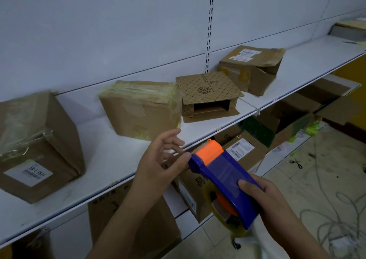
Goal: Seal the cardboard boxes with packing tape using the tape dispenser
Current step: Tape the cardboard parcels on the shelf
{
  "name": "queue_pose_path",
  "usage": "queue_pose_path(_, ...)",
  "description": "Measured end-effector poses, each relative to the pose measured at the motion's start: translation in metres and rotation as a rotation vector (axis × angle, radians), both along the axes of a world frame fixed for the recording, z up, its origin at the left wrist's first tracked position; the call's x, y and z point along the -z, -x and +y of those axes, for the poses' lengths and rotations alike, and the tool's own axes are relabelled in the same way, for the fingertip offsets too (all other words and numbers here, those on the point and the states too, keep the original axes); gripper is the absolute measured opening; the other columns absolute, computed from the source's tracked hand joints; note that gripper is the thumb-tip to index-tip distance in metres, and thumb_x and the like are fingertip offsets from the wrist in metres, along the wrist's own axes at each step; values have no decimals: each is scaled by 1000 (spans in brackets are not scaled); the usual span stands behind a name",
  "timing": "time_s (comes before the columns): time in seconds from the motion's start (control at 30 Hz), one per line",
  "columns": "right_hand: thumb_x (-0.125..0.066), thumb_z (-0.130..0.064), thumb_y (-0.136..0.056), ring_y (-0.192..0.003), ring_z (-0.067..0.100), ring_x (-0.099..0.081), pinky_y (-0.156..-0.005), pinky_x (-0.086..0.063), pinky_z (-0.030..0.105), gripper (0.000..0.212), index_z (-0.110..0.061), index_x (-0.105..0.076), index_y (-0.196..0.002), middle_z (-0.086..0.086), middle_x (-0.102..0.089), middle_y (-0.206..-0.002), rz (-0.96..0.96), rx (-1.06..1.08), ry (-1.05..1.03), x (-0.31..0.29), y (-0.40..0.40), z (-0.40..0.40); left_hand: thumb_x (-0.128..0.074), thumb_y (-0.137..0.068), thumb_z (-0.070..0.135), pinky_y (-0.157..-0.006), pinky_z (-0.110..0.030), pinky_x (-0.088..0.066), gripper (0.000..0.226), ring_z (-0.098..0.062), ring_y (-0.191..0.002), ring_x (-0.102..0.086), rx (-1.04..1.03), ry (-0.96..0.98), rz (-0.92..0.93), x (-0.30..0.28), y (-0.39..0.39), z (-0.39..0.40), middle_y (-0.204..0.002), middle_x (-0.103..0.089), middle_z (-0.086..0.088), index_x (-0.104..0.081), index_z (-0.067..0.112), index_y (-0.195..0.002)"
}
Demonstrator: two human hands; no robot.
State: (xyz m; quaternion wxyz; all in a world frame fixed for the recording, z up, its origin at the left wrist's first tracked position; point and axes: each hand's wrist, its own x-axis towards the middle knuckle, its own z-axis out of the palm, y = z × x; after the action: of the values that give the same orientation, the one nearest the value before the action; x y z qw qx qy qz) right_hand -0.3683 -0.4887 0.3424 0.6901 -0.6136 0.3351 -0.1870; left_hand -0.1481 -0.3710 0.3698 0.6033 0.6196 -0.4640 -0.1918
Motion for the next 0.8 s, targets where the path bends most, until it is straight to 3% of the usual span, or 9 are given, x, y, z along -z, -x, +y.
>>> queue_pose_path(0.13, -64, -65, -53, -73, 21, -72, -57, -54, 19, 75, -11, -67, -106, 5, -75, -87, 35, 31, 114, -11, -7, -11, -71, -88, 29, -86, -13, -46, 36, -8, -99, -61, -175, 10, -380, -39, -32, -6, -104, -63, 11, -59, 27, -122)
queue_pose_path(0.23, -67, -67, -57, -72, 20, -72, -56, -53, 18, 74, -12, -66, -106, 4, -75, -86, 24, 63, 133, -21, -12, -18, -67, -92, 34, -99, -20, -38, 39, -9, -114, -52, -326, -50, -741, -68, -64, -21, -119, -58, 5, -59, 21, -128)
queue_pose_path(0.3, -71, -79, -45, -72, 21, -72, -56, -54, 19, 90, -13, -67, -106, 6, -75, -87, 13, 94, 138, -25, -17, -23, -60, -93, 46, -103, -25, -34, 49, -14, -124, -45, -386, -164, -856, -78, -76, -38, -130, -52, 3, -54, 23, -136)
queue_pose_path(0.43, -70, -86, -36, -76, 25, -72, -65, -53, 30, 100, -15, -67, -108, 7, -75, -90, 21, 146, 134, -29, -27, -30, -31, -98, 63, -111, -43, -35, 68, -23, -135, -41, -466, -382, -886, -70, -68, -79, -144, -49, -5, -43, 19, -148)
queue_pose_path(0.57, -74, -70, -62, -71, 22, -72, -58, -51, 26, 78, -12, -65, -113, 8, -75, -88, 40, 180, 41, -28, -33, -31, -17, -101, 50, -114, -48, -27, 61, -22, -132, -46, -676, -611, -979, -55, -59, -101, -141, -55, -2, -53, 21, -140)
queue_pose_path(0.6, -74, -71, -60, -72, 22, -72, -59, -51, 27, 80, -12, -65, -114, 8, -75, -88, 50, 186, 29, -28, -34, -31, -19, -103, 47, -115, -50, -22, 57, -22, -135, -44, -685, -654, -1001, -54, -58, -104, -144, -53, -1, -51, 21, -142)
queue_pose_path(0.7, -71, -88, -25, -73, 23, -73, -63, -51, 30, 109, -17, -67, -108, 6, -76, -88, 98, 209, 50, -28, -38, -32, -26, -105, 42, -120, -48, -11, 52, -17, -145, -32, -607, -672, -1049, -56, -55, -101, -156, -39, -1, -39, 20, -151)
queue_pose_path(0.8, -68, -91, -18, -72, 22, -73, -65, -51, 32, 116, -18, -67, -108, 6, -76, -86, 124, 181, 60, -35, -38, -33, -34, -105, 40, -121, -43, -7, 51, -10, -148, -25, -408, -605, -1079, -67, -67, -84, -160, -32, 5, -33, 23, -153)
